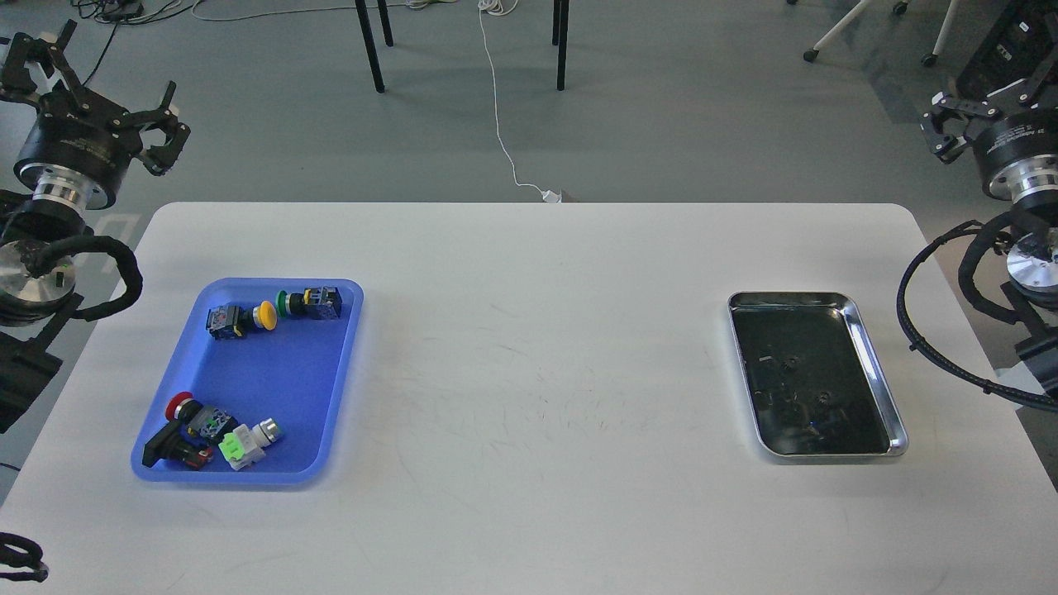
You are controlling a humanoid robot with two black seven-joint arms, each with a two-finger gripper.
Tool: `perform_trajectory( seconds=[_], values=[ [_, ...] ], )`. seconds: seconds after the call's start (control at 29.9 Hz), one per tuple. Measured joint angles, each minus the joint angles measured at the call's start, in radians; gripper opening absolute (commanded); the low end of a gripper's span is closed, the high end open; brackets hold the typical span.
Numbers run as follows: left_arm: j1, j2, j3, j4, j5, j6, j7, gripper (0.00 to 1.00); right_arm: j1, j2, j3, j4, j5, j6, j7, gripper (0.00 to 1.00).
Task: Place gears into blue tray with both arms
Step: 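Raise the right arm and swing the right gripper over the steel tray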
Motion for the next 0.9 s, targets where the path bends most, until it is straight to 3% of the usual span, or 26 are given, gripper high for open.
perform_trajectory(
  seconds=[0.33, 0.64, 0.9],
  values=[
    [0.001, -0.029, 0.007, 0.000, 0.001, 0.009, -0.007, 0.98, 0.005, 0.010, -0.083, 0.032, -0.039, 0.004, 0.005, 0.99],
    [0.009, -0.028, 0.007, -0.032, 0.000, 0.017, -0.005, 0.98, 0.197, -0.094, -0.414, 0.132, -0.134, 0.002, -0.001, 0.99],
    [0.069, -0.020, 0.003, -0.087, -0.002, 0.011, -0.012, 0.98, 0.544, -0.132, -0.968, 0.248, -0.251, 0.003, -0.023, 0.99]
  ],
)
